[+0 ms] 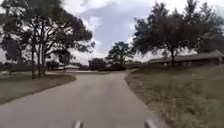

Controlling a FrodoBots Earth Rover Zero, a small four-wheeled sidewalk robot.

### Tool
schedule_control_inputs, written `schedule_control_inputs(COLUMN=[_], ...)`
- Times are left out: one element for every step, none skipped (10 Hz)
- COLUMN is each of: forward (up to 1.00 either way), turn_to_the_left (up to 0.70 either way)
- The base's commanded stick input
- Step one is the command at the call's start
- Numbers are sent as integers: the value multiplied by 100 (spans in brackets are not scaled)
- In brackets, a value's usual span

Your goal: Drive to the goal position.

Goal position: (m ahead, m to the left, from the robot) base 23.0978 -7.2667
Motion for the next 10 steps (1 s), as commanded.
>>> schedule_control_inputs(forward=[85, 85, 85, 85, 85, 85, 85, 85, 85, 85], turn_to_the_left=[0, 0, 0, 0, 0, 0, 0, 0, 0, 6])
